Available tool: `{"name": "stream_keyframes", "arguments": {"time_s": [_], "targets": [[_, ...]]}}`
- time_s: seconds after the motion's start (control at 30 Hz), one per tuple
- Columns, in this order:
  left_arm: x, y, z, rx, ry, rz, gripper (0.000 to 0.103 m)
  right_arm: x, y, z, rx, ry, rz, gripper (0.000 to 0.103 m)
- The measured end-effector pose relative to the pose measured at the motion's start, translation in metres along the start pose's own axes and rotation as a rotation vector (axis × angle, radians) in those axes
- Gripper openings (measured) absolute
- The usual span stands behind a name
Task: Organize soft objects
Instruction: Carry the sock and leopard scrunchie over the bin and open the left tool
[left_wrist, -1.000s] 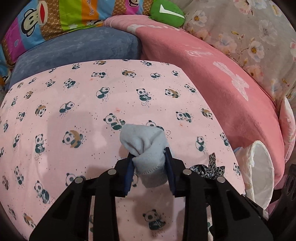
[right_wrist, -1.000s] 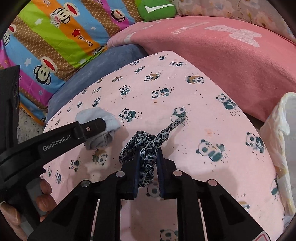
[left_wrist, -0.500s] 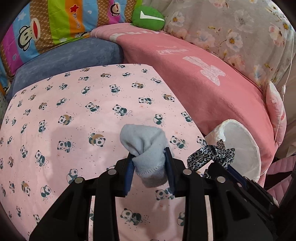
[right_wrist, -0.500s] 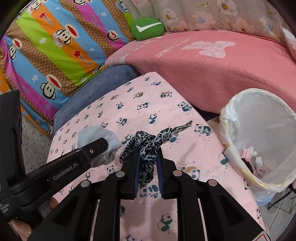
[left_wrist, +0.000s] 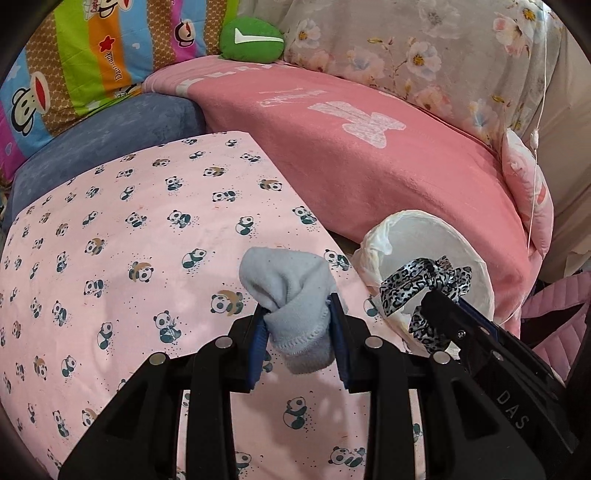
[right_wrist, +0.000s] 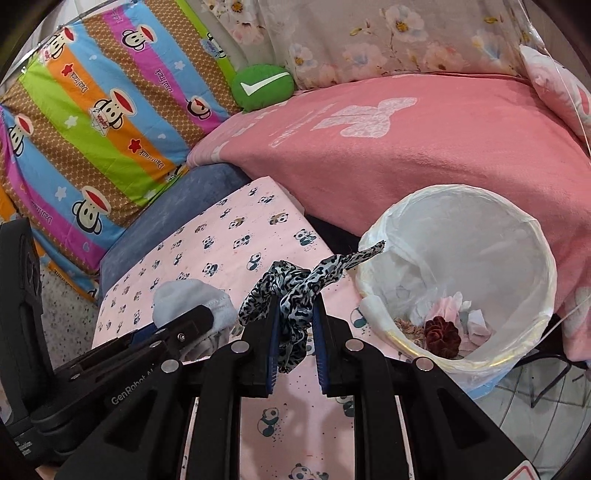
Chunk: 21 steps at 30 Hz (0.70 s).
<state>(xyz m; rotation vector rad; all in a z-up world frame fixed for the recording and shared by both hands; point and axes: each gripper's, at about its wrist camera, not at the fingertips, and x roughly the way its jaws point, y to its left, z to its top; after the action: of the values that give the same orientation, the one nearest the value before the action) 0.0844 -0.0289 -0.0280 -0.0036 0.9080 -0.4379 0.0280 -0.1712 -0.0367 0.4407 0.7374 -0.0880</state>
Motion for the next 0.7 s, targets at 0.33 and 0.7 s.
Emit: {"name": "stream_keyframes", "arguments": {"time_s": [0.33, 0.7], "targets": [[0.002, -0.037, -0.002, 0.066, 0.011, -0.025, 0.03, -0.019, -0.042, 0.0, 0.064, -0.026, -0.038, 0.017], [0.014, -0.084, 0.0, 0.15, 0.032, -0.057, 0.03, -0.035, -0.09, 0.003, 0.132, -0.058, -0.076, 0.017]]}}
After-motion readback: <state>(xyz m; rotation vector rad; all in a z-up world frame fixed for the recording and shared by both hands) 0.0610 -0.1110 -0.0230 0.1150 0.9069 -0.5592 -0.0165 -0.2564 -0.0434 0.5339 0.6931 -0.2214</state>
